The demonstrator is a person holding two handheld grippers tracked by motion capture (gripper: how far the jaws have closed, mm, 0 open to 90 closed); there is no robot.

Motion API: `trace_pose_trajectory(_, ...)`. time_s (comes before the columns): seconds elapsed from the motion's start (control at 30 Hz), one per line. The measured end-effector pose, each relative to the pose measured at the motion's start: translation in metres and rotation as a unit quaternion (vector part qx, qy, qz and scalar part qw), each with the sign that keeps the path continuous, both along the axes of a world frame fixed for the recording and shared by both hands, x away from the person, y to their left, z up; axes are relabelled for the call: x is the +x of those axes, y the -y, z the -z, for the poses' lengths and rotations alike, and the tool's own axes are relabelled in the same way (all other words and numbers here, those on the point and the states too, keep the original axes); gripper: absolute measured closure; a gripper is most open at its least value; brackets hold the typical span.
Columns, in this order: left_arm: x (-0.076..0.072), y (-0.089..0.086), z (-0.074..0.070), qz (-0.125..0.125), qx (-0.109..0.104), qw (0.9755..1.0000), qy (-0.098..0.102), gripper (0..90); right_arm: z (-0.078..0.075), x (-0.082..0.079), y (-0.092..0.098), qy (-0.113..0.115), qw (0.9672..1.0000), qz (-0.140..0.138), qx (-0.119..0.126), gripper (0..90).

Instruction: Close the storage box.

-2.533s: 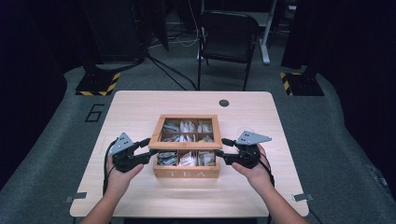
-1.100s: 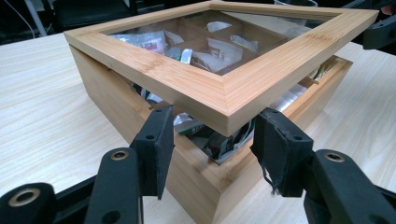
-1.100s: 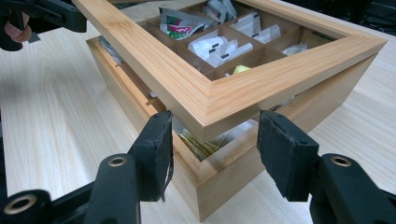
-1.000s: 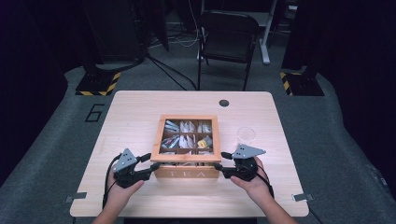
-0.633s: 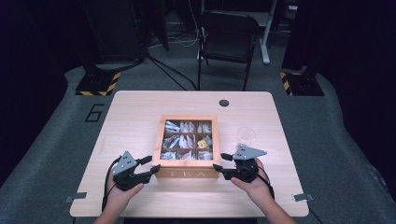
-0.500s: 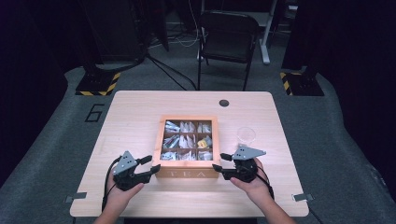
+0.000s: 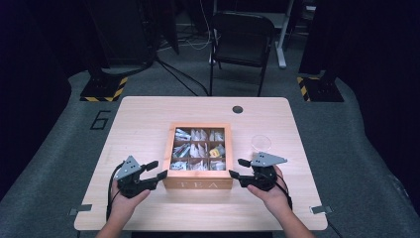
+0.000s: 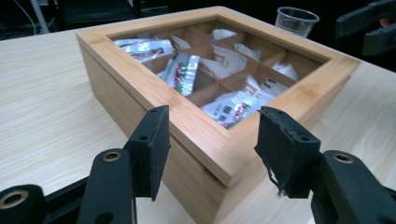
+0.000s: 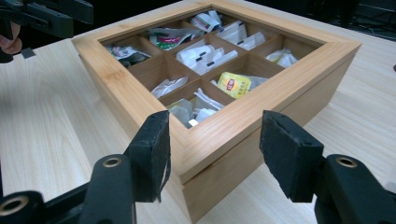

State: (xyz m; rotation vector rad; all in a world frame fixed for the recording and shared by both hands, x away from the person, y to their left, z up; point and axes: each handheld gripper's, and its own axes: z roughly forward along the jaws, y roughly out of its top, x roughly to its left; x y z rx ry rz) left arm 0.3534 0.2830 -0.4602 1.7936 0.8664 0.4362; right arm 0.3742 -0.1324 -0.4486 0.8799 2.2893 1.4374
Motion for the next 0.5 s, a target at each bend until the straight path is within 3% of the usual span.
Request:
trace_pose_trajectory(0.3, 0.016, -0.010, -0.001, -0.030, -0.011, 0.9995, -0.007, 42.6, 0.001, 0.006, 0.011, -0.004, 0.9998, 0.019, 0.001, 41.3)
trace_pose_trajectory(0.5, 0.025, -0.016, 0.002, -0.046, 0.000, 0.9989, -0.010, 42.0, 0.002, 0.009, 0.019, -0.006, 0.9994, 0.035, 0.003, 40.6)
